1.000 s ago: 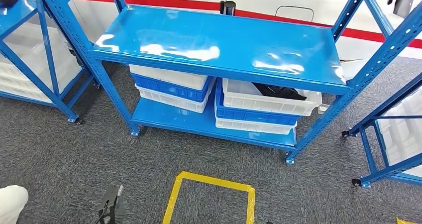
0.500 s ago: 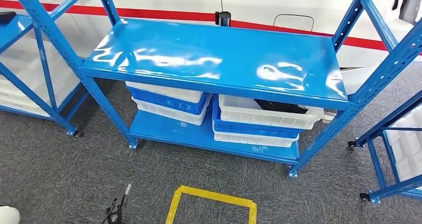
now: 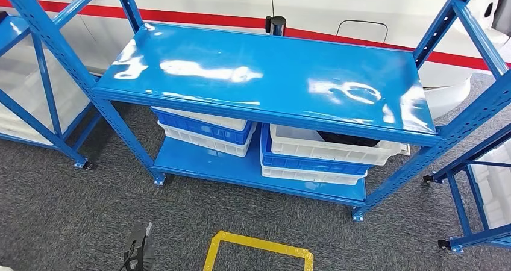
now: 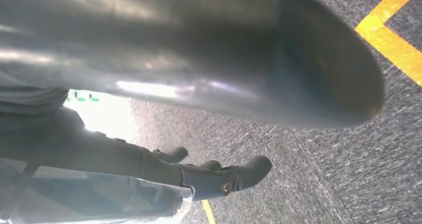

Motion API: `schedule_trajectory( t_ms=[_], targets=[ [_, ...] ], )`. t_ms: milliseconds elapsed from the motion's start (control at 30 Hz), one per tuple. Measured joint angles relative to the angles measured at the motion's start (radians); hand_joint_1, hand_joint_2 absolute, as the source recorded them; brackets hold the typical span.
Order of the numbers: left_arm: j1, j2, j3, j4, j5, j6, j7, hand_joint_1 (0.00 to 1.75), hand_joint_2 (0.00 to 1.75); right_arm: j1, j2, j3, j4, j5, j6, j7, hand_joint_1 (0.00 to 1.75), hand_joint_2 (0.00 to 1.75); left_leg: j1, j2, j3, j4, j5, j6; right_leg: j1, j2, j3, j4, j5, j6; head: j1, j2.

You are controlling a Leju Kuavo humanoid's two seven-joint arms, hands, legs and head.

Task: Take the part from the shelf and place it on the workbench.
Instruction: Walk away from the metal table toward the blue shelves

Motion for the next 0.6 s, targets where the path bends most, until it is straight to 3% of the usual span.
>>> schedule_trajectory(
  t_ms=[167,333,400,500,533,567,600],
  targets=[
    [0.000,-0.006,-0.004,0.000,0.005,0.000,-0.002,0.00,0.00,-0.001,-0.003,-0.003,0.000,0.000,-0.003,0.000,0.00,0.00,-0.001,0.000,0.002,0.000,-0.006,0.009,0.000,-0.001,0.003,-0.010,-0.002,0.007,0.001,0.000],
    [-0.001,-0.005,-0.004,0.000,0.016,0.002,-0.002,0.00,0.00,-0.001,-0.003,-0.003,0.000,0.000,-0.005,0.000,0.00,0.00,-0.004,0.000,0.010,-0.006,-0.010,0.037,-0.013,-0.002,0.011,-0.018,-0.001,0.035,0.000,0.000],
    [-0.002,-0.006,-0.005,0.000,0.017,0.002,-0.002,0.00,0.00,-0.002,-0.003,-0.003,0.000,0.000,-0.005,0.000,0.00,0.00,0.002,0.002,0.018,-0.020,-0.001,0.044,-0.012,-0.003,-0.008,0.034,-0.030,0.034,0.002,0.000],
    [-0.003,-0.006,-0.009,0.001,0.020,0.001,-0.002,0.00,0.00,-0.001,-0.004,-0.004,0.000,0.000,-0.005,0.000,0.00,0.00,0.004,0.004,0.019,-0.026,0.002,0.048,-0.014,-0.004,-0.106,0.223,-0.116,0.023,0.004,0.000],
    [-0.003,-0.006,-0.011,0.001,0.021,0.001,-0.002,0.00,0.00,0.000,-0.004,-0.004,0.000,0.000,-0.005,0.000,0.00,0.00,0.005,0.004,0.018,-0.025,0.002,0.048,-0.016,-0.004,-0.129,0.264,-0.125,0.028,0.004,0.000],
    [-0.003,-0.006,-0.013,0.001,0.023,0.000,-0.002,0.00,0.00,0.000,-0.005,-0.005,0.000,0.000,-0.005,0.000,0.00,0.00,0.006,0.004,0.017,-0.025,0.003,0.046,-0.019,-0.004,-0.134,0.270,-0.117,0.037,0.004,0.000],
    [-0.003,-0.006,-0.015,0.001,0.024,0.000,-0.002,0.00,0.00,0.000,-0.006,-0.006,0.000,0.000,-0.005,0.000,0.00,0.00,0.007,0.003,0.017,-0.023,0.003,0.043,-0.023,-0.004,-0.118,0.234,-0.092,0.050,0.004,0.000]
  ],
)
